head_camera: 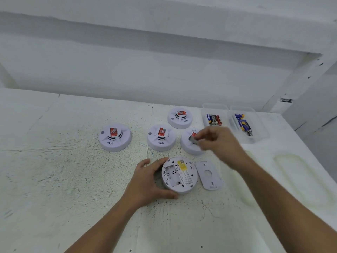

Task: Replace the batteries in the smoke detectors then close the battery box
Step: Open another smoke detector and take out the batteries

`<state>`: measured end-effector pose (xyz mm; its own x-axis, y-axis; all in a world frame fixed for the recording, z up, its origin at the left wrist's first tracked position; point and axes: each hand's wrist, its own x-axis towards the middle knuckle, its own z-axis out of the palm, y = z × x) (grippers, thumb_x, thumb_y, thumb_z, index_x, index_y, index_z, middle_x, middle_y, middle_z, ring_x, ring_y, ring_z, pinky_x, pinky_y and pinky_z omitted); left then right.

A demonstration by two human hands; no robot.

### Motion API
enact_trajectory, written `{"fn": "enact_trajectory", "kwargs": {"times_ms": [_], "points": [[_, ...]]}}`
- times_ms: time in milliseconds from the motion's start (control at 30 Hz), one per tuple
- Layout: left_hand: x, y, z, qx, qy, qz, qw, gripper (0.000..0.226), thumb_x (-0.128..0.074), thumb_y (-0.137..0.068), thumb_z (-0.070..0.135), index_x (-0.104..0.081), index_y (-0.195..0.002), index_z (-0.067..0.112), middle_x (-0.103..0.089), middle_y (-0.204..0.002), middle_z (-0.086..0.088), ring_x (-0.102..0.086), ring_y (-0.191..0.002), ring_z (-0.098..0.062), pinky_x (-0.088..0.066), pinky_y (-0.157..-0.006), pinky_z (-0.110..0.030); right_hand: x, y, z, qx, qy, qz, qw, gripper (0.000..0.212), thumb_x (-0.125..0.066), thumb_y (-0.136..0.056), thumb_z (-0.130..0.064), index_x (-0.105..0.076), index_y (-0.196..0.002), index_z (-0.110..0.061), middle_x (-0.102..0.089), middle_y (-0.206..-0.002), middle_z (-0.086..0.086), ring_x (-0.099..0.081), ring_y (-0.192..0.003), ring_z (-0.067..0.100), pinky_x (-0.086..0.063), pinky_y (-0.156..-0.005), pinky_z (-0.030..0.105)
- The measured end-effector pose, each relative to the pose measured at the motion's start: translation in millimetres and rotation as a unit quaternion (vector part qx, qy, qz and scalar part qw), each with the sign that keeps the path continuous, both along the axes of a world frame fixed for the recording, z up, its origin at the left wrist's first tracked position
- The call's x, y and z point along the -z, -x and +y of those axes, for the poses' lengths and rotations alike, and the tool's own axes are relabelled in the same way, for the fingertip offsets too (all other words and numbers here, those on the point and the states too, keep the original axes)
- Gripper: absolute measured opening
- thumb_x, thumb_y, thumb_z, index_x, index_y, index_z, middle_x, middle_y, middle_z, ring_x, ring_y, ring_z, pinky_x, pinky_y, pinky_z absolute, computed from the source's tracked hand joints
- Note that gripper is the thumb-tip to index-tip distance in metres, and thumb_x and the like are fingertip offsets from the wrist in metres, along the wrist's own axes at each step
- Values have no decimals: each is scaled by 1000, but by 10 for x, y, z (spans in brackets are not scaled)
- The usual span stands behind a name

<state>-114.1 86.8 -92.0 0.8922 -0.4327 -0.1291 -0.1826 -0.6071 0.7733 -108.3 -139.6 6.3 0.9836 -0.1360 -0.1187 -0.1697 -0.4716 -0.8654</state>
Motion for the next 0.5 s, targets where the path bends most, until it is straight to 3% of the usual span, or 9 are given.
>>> {"fn": "enact_trajectory", "kwargs": {"times_ms": [100, 233, 300, 400, 500], "points": [[-1, 0, -1, 1, -5, 5, 1000, 112, -87, -41, 58, -34, -138, 48, -30, -112, 49, -14, -137, -12, -27, -107, -34, -71, -335, -401, 112, 15, -22, 993, 13, -70, -77, 3, -70, -79, -10, -70, -79, 11, -63, -66, 22, -56, -76, 44], [-29, 10, -9, -1, 0, 4, 1000, 110, -88, -42, 55, -34, -137, 47, -30, -111, 49, -14, -134, -8, -24, -109, -32, 13, -711, -724, 163, 167, 33, 972, 9, -63, -81, -2, -70, -85, 3, -70, -79, 16, -61, -58, 23, -46, -52, 27], [-52, 16, -13, 2, 0, 0, 1000, 108, -88, -42, 55, -32, -135, 49, -29, -111, 49, -14, -129, -4, -23, -109, -29, 123, -857, -759, 152, 246, 58, 956, 14, -57, -81, 1, -67, -85, 10, -68, -76, 23, -60, -61, 28, -42, -52, 25], [-64, 20, -19, 5, -2, -2, 1000, 103, -87, -42, 55, -30, -128, 54, -29, -110, 50, -13, -124, -1, -22, -108, -28, 239, -958, -696, 136, 329, 67, 932, 18, -51, -80, 5, -47, -64, -2, -46, -53, 11, -46, -49, 22, -29, -43, 21], [-46, 16, -8, 1, -1, -1, 1000, 103, -87, -40, 57, -30, -126, 57, -31, -110, 51, -12, -125, -1, -23, -105, -28, 320, -993, -641, 127, 335, 78, 930, 35, -48, -80, 10, -29, -57, -10, -35, -52, 6, -33, -46, 15, -22, -42, 21]]}}
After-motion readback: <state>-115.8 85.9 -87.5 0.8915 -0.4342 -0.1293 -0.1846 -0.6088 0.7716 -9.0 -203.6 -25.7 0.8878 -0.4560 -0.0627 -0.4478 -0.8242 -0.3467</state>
